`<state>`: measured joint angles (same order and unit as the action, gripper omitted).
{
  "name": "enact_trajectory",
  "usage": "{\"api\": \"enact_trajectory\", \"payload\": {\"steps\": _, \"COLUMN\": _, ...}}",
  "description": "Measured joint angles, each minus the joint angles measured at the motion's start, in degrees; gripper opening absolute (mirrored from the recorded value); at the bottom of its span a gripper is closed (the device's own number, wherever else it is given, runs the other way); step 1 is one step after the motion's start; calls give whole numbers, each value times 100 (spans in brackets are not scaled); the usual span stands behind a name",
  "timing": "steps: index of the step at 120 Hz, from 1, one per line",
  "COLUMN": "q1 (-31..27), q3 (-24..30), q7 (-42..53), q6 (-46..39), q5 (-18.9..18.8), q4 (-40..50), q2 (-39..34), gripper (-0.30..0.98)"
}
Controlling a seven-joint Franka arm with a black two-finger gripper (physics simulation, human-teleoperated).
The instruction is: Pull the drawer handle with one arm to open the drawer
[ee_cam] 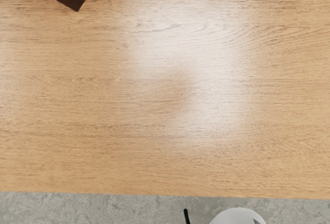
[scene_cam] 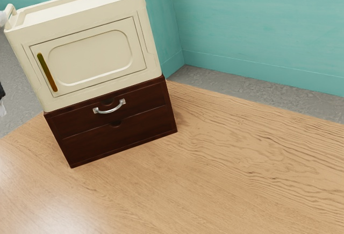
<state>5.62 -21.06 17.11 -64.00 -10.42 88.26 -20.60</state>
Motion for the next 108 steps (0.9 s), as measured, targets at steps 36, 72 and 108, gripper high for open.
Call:
{"api": "enact_trajectory", "payload": {"steps": 36, "q1": 243, "q3": 46, "q7": 915, "q6": -1207, "q5": 66, "q4": -228, "q2": 300, "gripper": 69}}
{"api": "enact_trajectory", "payload": {"steps": 72, "q1": 304, "q3": 10, "q7": 1894, "q6": -1659, "q5": 109, "q4": -229, "q2": 948, "gripper": 69}}
{"api": "enact_trajectory", "payload": {"steps": 108, "q1": -209, "q3": 619, "q7": 2712, "q6": -2332, "q5": 71, "q4": 1060, "q2": 415, "gripper": 69}}
